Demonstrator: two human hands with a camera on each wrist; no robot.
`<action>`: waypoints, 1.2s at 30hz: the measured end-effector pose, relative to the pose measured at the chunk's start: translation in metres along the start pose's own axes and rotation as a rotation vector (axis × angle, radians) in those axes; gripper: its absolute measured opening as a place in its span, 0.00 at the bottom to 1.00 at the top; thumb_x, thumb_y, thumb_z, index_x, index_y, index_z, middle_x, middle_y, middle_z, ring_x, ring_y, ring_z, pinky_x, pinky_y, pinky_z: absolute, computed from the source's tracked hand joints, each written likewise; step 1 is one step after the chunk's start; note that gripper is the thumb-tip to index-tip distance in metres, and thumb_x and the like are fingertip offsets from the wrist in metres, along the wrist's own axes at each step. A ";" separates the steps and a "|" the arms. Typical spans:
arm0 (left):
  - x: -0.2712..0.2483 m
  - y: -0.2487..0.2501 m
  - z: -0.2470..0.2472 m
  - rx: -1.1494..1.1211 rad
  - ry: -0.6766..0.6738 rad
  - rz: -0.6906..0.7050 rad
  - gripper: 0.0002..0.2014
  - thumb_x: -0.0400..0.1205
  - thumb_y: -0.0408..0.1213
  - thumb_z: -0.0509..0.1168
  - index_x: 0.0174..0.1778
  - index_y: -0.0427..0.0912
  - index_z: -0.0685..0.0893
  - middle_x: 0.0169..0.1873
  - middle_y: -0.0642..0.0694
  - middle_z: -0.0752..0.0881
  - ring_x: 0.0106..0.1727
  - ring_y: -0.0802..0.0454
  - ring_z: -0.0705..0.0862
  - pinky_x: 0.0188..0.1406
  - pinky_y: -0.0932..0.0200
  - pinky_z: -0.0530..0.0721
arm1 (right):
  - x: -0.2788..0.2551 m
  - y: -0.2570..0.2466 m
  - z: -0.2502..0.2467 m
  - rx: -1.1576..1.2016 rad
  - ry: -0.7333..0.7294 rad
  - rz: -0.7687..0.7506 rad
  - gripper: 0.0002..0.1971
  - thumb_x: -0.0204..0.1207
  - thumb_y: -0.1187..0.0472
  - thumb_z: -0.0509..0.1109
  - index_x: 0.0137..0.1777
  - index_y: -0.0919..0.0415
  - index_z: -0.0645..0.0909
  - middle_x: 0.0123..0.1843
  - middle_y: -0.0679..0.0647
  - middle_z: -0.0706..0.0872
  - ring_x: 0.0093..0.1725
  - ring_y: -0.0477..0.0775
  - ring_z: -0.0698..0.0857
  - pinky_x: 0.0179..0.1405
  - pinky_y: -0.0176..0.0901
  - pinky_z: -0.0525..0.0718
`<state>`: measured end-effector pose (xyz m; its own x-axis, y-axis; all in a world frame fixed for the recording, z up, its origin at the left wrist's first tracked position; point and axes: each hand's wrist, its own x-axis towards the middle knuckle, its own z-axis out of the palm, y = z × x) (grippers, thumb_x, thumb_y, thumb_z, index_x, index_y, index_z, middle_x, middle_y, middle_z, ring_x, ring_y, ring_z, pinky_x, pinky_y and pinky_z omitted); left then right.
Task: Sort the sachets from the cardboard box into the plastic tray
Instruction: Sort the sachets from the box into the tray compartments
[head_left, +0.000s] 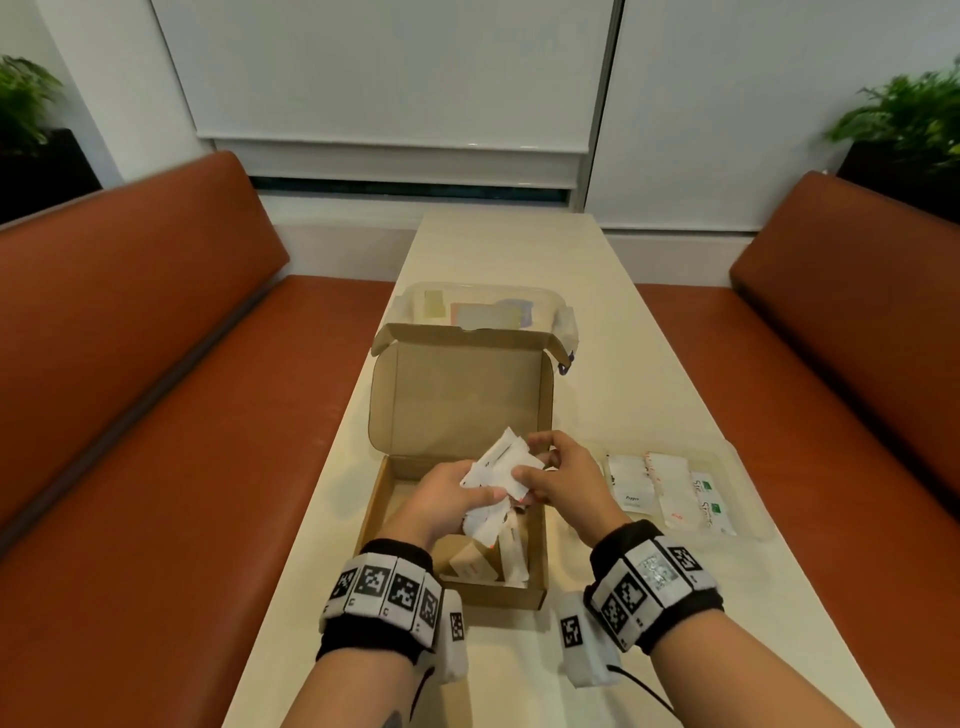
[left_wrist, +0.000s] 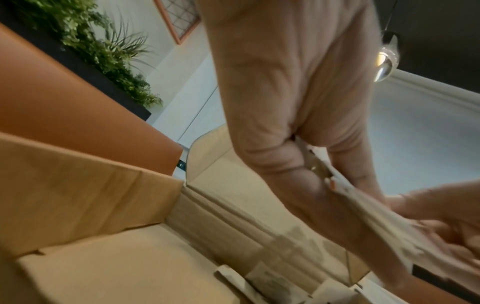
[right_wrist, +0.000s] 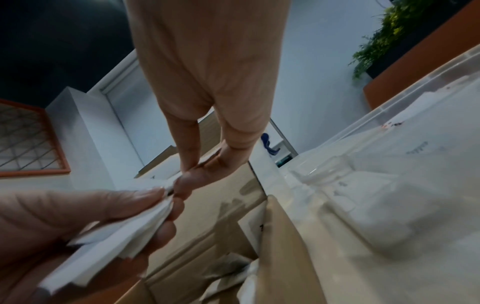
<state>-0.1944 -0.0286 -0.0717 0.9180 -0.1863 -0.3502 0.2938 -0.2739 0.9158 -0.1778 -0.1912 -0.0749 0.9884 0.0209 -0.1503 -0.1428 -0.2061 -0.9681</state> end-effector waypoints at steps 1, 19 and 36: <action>0.001 0.000 0.000 -0.018 0.007 0.000 0.16 0.80 0.37 0.69 0.64 0.42 0.81 0.51 0.43 0.89 0.51 0.48 0.89 0.48 0.55 0.88 | 0.001 -0.001 -0.003 0.028 0.005 0.010 0.18 0.74 0.70 0.72 0.63 0.61 0.77 0.49 0.61 0.82 0.41 0.61 0.89 0.41 0.51 0.90; 0.003 -0.005 -0.010 -0.213 -0.043 -0.003 0.13 0.81 0.34 0.67 0.62 0.46 0.81 0.47 0.45 0.91 0.47 0.49 0.90 0.41 0.54 0.88 | 0.018 -0.013 0.012 0.024 -0.132 -0.058 0.15 0.70 0.69 0.76 0.56 0.58 0.83 0.49 0.55 0.90 0.46 0.53 0.90 0.41 0.38 0.89; 0.046 0.054 0.095 -0.409 -0.013 0.100 0.06 0.82 0.33 0.66 0.54 0.42 0.81 0.48 0.42 0.88 0.51 0.46 0.87 0.35 0.56 0.88 | 0.019 0.007 -0.103 0.389 0.336 -0.016 0.05 0.75 0.70 0.71 0.50 0.71 0.83 0.39 0.61 0.88 0.31 0.51 0.84 0.33 0.34 0.86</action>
<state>-0.1616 -0.1412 -0.0568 0.9445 -0.2057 -0.2560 0.2878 0.1432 0.9469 -0.1547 -0.2931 -0.0634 0.9434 -0.3075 -0.1242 -0.0732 0.1722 -0.9823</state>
